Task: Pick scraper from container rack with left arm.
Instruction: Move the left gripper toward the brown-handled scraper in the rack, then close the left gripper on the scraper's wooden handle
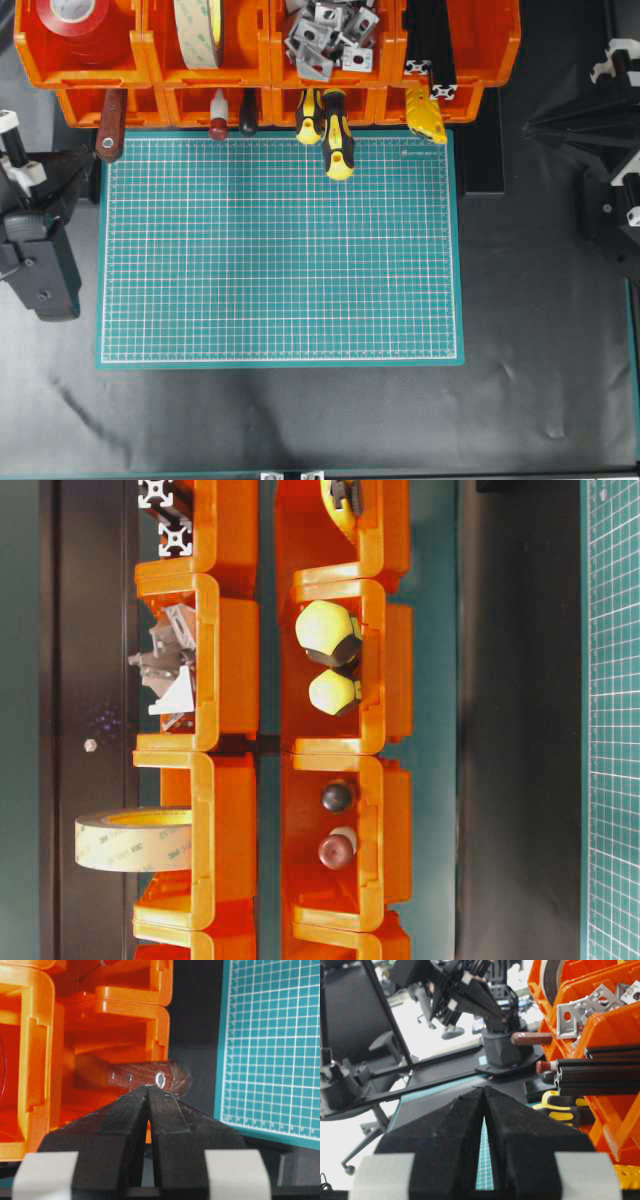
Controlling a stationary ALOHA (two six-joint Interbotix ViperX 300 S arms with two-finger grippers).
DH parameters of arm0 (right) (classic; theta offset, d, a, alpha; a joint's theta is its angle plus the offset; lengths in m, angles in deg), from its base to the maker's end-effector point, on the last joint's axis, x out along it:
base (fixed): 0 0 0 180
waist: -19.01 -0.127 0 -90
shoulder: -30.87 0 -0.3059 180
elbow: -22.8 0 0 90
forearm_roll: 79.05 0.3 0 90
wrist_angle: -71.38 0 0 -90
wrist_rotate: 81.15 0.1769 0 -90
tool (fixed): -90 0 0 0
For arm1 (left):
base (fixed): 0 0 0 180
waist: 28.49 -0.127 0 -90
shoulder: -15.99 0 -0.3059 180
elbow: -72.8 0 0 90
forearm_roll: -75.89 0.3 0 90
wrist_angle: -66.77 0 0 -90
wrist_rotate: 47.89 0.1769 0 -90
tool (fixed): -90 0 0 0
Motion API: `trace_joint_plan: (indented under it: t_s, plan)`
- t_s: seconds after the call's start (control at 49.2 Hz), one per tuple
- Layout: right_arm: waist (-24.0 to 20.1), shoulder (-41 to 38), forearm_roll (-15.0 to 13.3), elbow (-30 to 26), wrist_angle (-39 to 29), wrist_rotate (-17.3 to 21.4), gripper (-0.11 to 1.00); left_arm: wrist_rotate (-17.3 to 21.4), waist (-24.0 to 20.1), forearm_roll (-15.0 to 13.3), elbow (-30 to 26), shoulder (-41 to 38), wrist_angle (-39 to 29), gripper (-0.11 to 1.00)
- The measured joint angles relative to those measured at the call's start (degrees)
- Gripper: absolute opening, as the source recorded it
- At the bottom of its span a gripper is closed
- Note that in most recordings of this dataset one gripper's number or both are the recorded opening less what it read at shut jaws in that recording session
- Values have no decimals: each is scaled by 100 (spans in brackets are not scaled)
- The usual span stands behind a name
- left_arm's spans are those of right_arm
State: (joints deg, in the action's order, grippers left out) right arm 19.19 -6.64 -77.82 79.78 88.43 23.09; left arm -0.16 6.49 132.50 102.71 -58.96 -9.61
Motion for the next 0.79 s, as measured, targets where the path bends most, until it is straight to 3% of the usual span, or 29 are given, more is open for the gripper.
trace_joint_plan:
  t_s: [0.183, 0.264, 0.406, 0.508, 0.793]
  plan:
    - [0, 53, 9, 0, -9, 9, 0, 44, -114, -9, 62, 26, 360, 6]
    - [18, 79, 9, 0, -18, 18, 0, 53, -202, -18, 88, 26, 492, 25]
    - [18, 79, 9, 0, -26, 18, 0, 35, -448, -35, 185, 26, 615, 69]
    - [18, 70, 0, 0, -26, 26, 0, 35, -633, -70, 237, 18, 826, 89]
    - [18, 79, 0, 0, -35, 35, 0, 44, -756, -97, 554, -114, 1169, 90]
